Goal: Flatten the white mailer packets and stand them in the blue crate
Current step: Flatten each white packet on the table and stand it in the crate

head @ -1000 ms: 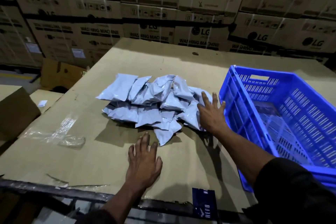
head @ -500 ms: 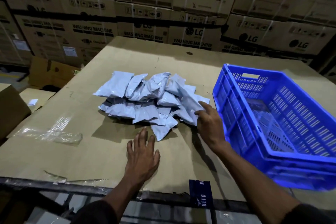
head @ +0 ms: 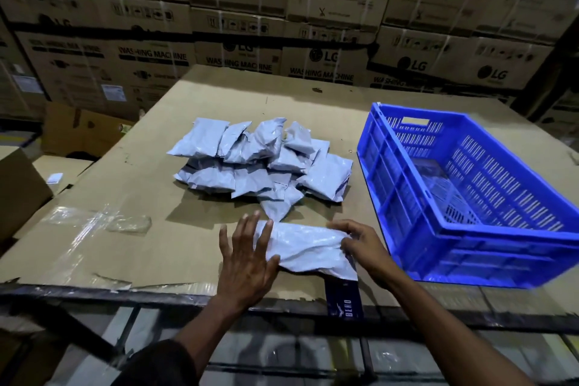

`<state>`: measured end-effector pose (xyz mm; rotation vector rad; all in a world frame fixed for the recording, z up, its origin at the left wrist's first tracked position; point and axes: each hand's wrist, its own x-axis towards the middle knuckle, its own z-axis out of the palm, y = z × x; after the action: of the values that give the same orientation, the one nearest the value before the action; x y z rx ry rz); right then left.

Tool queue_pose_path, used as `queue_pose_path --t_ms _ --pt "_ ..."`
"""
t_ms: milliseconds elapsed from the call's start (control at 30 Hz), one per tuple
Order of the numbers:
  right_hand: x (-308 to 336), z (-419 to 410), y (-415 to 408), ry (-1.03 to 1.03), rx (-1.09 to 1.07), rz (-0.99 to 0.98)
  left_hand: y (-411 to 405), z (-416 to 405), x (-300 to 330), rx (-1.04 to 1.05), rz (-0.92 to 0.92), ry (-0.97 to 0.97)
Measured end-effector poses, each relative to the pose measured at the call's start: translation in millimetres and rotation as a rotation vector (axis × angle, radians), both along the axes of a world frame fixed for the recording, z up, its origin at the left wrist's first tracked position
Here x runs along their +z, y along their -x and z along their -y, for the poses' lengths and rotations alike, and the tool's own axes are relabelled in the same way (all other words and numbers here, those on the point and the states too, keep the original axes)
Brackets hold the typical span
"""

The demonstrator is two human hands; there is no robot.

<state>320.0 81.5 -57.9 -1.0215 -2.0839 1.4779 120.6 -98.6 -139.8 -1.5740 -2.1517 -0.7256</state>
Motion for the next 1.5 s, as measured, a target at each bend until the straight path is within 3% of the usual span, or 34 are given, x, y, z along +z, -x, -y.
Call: queue_pose_path --t_ms 67,167,267,367,567,833,1067,1500 --pt "-3.2 -5.8 1.2 -0.145 0.056 0.174 -2.4 4.8 1.5 -0.002 -0.008 0.039" --pt "-4.4 0.5 10.0 -0.665 0.019 0.454 -5.8 7.0 2.8 0.019 -0.027 0.146" --pt "-11.5 23.3 26.7 -0.769 0.034 0.44 -13.1 0.4 11.6 0.037 -0.034 0.207" --pt "-29.4 36.5 40.9 -0.925 0.169 0.548 -18.5 -16.4 26.1 0.054 -0.016 0.284" --pt "-56.2 38.1 44.2 -0.89 0.332 0.667 -2.2 -38.0 16.4 0.107 0.106 0.479" --pt "-57.2 32.1 62.2 -1.034 0.234 0.638 5.1 -25.6 -14.3 0.071 0.057 0.446" --pt "-83.1 26.6 60.0 -0.99 0.195 0.526 2.2 -30.4 -11.7 0.085 0.093 0.393" --pt "-79.4 26.9 63.8 -0.955 0.245 0.621 3.0 -31.3 -8.6 0.108 0.116 0.511"
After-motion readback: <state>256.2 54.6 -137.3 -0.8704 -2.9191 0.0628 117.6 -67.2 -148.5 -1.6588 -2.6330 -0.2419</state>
